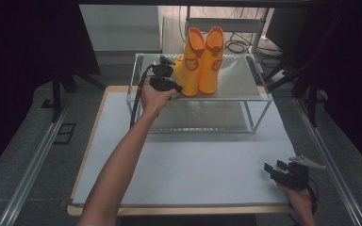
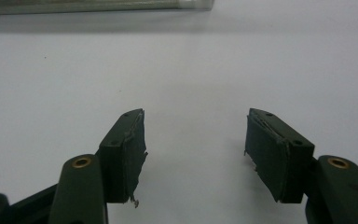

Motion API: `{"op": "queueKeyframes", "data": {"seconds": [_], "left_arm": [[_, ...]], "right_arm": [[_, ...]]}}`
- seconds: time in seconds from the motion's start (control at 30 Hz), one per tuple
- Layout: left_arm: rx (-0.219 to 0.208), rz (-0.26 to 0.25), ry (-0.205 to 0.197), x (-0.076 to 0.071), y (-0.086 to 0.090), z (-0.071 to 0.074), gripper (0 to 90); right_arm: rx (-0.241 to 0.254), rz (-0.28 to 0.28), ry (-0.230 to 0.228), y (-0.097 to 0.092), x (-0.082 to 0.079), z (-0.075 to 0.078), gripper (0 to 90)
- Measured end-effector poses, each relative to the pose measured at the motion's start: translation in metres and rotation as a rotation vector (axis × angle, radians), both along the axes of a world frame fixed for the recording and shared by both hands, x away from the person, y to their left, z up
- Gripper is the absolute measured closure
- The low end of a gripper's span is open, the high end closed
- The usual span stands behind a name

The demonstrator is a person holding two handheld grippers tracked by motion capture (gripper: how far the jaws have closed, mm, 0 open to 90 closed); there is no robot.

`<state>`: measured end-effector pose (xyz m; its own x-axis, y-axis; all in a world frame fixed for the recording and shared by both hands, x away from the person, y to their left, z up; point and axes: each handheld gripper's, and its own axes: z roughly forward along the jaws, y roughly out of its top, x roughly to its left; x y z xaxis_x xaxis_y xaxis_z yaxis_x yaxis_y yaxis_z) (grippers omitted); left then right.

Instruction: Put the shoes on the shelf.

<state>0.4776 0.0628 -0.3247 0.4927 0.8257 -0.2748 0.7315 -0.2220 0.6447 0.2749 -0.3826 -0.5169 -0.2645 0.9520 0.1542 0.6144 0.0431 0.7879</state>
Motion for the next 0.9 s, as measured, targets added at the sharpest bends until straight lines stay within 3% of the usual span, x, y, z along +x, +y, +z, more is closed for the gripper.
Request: {"op": "queueKeyframes", "data": {"seconds": [0.17, 0.4, 0.5, 0.63, 0.9], "left_arm": [[-0.028, 0.004, -0.012, -0.001, 0.006, 0.0, 89.2], [-0.025, -0.015, -0.026, -0.005, 0.012, 0.007, 86.4], [-0.026, -0.03, -0.031, -0.007, 0.016, 0.008, 81.7], [-0.039, -0.049, -0.066, -0.015, 0.028, 0.012, 74.8], [-0.068, -0.09, -0.079, -0.03, 0.047, 0.017, 64.8]], "right_arm": [[0.002, -0.001, -0.002, -0.001, 0.0, 0.001, 37.3], [0.001, -0.006, -0.006, -0.003, -0.001, 0.001, 37.3], [0.0, -0.007, -0.004, -0.003, -0.001, 0.001, 37.3], [-0.004, -0.006, -0.002, -0.004, -0.001, 0.0, 37.3], [-0.004, -0.009, 0.0, -0.003, -0.001, 0.0, 37.3]]}}
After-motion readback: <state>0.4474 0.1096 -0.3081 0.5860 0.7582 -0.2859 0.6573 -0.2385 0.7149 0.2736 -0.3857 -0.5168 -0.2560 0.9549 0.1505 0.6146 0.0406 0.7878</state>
